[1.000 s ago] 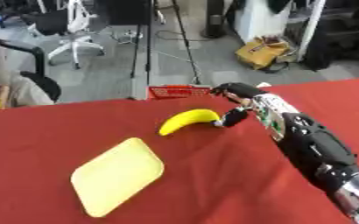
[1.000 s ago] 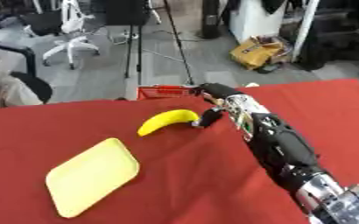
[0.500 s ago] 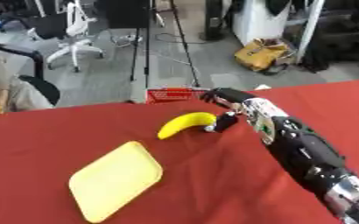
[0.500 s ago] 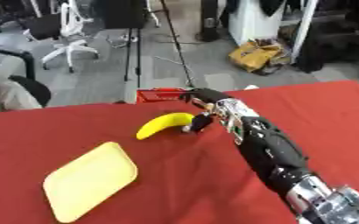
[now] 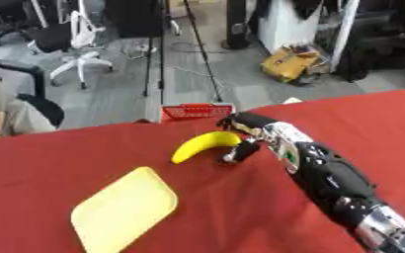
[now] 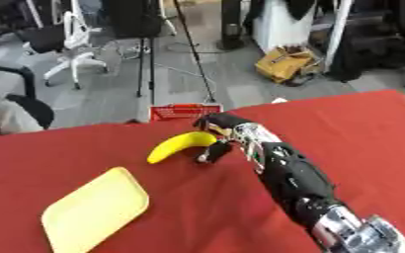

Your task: Pick up objects on the table and place them in the box.

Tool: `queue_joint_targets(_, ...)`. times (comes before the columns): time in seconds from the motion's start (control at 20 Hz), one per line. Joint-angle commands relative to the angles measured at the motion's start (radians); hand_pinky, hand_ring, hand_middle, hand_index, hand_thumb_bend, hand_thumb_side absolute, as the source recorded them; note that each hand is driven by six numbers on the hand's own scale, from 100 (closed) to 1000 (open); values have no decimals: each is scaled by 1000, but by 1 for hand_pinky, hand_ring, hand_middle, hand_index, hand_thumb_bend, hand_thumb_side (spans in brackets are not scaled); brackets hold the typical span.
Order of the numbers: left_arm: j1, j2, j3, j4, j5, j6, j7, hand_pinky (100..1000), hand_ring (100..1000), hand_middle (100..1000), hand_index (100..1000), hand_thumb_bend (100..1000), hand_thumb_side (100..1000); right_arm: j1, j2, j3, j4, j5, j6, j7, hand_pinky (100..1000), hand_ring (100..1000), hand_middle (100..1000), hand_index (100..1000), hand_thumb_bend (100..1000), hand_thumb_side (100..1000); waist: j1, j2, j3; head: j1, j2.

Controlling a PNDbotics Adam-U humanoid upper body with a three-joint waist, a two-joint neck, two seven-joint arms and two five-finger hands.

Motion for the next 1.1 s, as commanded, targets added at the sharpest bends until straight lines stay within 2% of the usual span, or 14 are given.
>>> queue_joint_targets(0.05, -13, 10, -1, -10, 6, -1, -5, 647, 742, 801, 848, 1000, 469, -14, -12, 0, -1, 0, -5, 2, 823, 792, 784, 919, 591, 390, 15, 4, 3, -5, -15)
queue_joint_targets(0.15, -12, 10, -1, -9, 7, -2, -5, 647, 742, 801, 849, 1000, 471, -13, -9, 1, 2, 1, -6, 5, 813, 775, 773, 913, 586, 390, 16, 5, 3, -5, -14)
queue_joint_targets(0.2, -12, 10, -1, -9, 8, -2, -5, 646, 742, 801, 848, 1000, 474, -12, -8, 2, 2, 1, -7, 7, 758, 711, 750, 893, 577, 385, 16, 5, 3, -4, -13)
queue_joint_targets(0.25, -12, 9, -1, -9, 9, -2, -5, 646, 742, 801, 848, 1000, 474, -11, -7, 2, 3, 0, -8, 11, 758, 711, 750, 893, 577, 385, 16, 6, 3, -3, -13)
queue_joint_targets(0.3, -12, 9, -1, -9, 9, -3, -6, 646, 742, 801, 848, 1000, 475, -11, -6, 3, 4, -1, -8, 14, 687, 630, 703, 865, 554, 383, 16, 7, 2, -3, -12)
queue_joint_targets(0.35, -12, 9, -1, -9, 10, -3, -5, 646, 742, 801, 848, 1000, 475, -10, -6, 2, 5, -3, -8, 18, 687, 630, 703, 865, 554, 383, 15, 7, 1, -2, -12)
queue_joint_targets(0.4, -12, 9, -1, -9, 10, -3, -5, 646, 742, 801, 849, 1000, 476, -10, -5, 2, 5, -5, -8, 20, 639, 577, 657, 827, 537, 377, 15, 7, 0, -2, -12)
queue_joint_targets(0.95, -14, 9, -1, -10, 13, -6, -5, 646, 742, 801, 848, 1000, 488, -5, -7, 4, -4, -3, 0, 15, 666, 611, 668, 838, 531, 396, 12, 9, -6, -6, -18)
queue_joint_targets(1.1, -13, 8, 0, -10, 15, -7, -4, 645, 742, 800, 849, 1000, 500, -4, -7, 4, -7, 4, 7, 1, 580, 524, 595, 759, 492, 378, 12, 9, -7, -7, -19)
